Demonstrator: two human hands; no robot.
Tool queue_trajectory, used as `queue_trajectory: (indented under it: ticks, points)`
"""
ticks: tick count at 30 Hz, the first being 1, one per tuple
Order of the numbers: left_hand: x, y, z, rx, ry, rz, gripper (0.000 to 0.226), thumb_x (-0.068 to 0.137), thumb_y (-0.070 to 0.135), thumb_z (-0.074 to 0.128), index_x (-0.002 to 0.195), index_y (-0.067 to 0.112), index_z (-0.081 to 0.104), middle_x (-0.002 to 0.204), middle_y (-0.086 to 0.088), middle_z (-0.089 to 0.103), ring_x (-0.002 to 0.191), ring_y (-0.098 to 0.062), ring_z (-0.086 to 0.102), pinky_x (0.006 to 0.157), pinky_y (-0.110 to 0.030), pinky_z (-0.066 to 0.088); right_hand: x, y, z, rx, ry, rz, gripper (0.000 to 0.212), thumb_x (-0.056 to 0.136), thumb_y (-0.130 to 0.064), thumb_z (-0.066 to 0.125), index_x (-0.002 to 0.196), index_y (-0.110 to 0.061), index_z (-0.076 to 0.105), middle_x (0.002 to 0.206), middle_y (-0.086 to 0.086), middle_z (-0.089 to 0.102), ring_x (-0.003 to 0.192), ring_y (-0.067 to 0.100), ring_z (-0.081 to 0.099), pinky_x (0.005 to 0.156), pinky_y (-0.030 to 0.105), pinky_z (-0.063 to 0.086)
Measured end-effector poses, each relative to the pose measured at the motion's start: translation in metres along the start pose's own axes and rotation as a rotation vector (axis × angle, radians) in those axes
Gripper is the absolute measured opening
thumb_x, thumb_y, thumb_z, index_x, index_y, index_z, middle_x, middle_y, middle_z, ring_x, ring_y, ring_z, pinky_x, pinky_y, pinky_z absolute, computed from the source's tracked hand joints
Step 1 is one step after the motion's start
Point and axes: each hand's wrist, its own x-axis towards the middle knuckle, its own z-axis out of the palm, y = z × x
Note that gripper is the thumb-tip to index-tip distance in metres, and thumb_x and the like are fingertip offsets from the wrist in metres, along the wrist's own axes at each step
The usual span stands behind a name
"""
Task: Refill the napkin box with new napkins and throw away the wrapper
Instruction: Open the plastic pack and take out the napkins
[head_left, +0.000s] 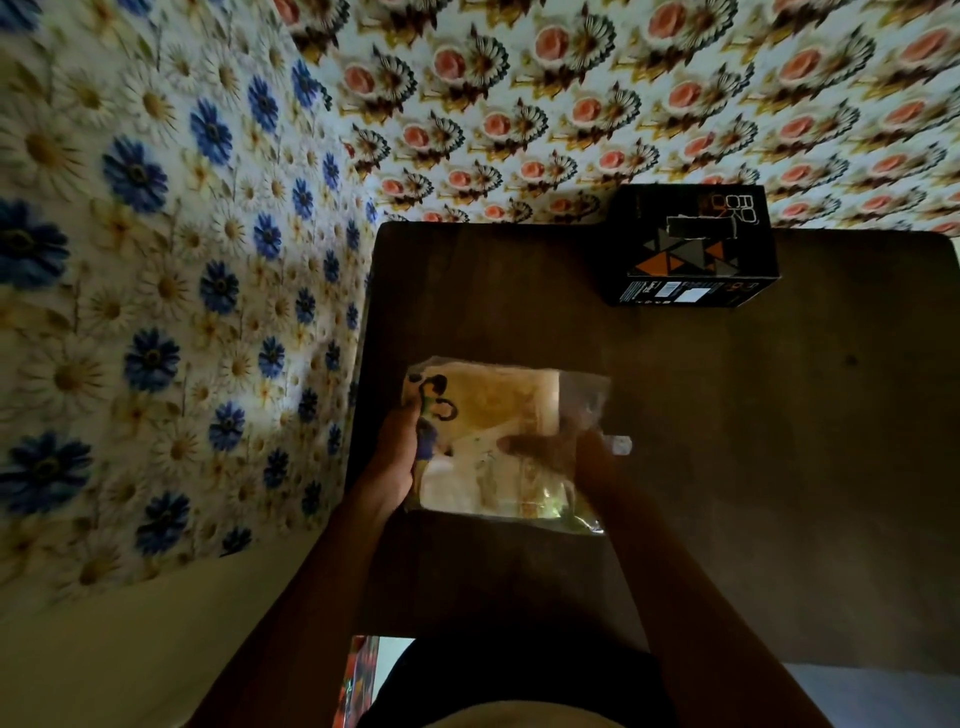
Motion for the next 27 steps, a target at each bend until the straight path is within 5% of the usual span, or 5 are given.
queue_trajectory:
  ticks: [3, 9, 12, 15, 27]
  points:
    - [0.016, 0.001, -0.011, 0.178, 0.256, 0.11, 0.054, 0.106, 0.046, 0.038, 0.131, 0.003, 0.061, 0.125, -0.02, 0.065, 0.113, -0.036, 0.064, 0.097, -0.048, 0.054, -0.005, 0.004, -0.009, 0.004, 0.037, -0.054, 0.044, 0.07, -0.016, 0.087, 0.109, -0.015, 0.067, 0.105, 0.006, 0.076, 0.093, 0.02, 0.075, 0.077, 0.047, 0.062]
    - [0.009, -0.006, -0.014, 0.985, 0.58, 0.624, 0.053, 0.097, 0.038, 0.054, 0.139, 0.008, 0.047, 0.143, -0.022, 0.048, 0.133, -0.041, 0.044, 0.106, -0.055, 0.04, -0.011, 0.016, -0.014, 0.058, 0.063, -0.094, 0.043, 0.078, -0.003, 0.079, 0.118, -0.008, 0.062, 0.11, 0.011, 0.074, 0.097, 0.025, 0.074, 0.079, 0.051, 0.061]
    - [-0.008, -0.03, -0.007, 0.954, 0.192, 1.031, 0.054, 0.095, 0.024, 0.051, 0.146, 0.008, 0.045, 0.145, -0.015, 0.05, 0.134, -0.031, 0.047, 0.112, -0.045, 0.044, -0.01, 0.018, -0.01, 0.104, 0.082, -0.069, 0.044, 0.077, 0.0, 0.079, 0.118, -0.006, 0.063, 0.109, 0.013, 0.074, 0.099, 0.029, 0.073, 0.078, 0.051, 0.062]
    - [0.004, -0.059, -0.008, 0.968, -0.086, 0.848, 0.064, 0.098, 0.039, 0.038, 0.155, 0.01, 0.034, 0.151, -0.013, 0.046, 0.14, -0.027, 0.043, 0.115, -0.039, 0.039, -0.01, 0.018, -0.015, 0.084, 0.096, -0.064, 0.045, 0.076, -0.003, 0.08, 0.118, -0.009, 0.062, 0.108, 0.011, 0.074, 0.096, 0.026, 0.074, 0.077, 0.049, 0.062]
    - [0.01, -0.067, 0.0, 1.289, 0.08, 0.578, 0.096, 0.083, 0.077, 0.031, 0.16, 0.022, 0.015, 0.17, -0.002, 0.011, 0.156, -0.03, 0.012, 0.12, -0.057, 0.018, -0.067, 0.03, -0.107, 0.189, 0.216, -0.017, 0.035, 0.077, 0.004, 0.076, 0.106, -0.014, 0.069, 0.101, 0.01, 0.077, 0.092, 0.024, 0.075, 0.072, 0.044, 0.062]
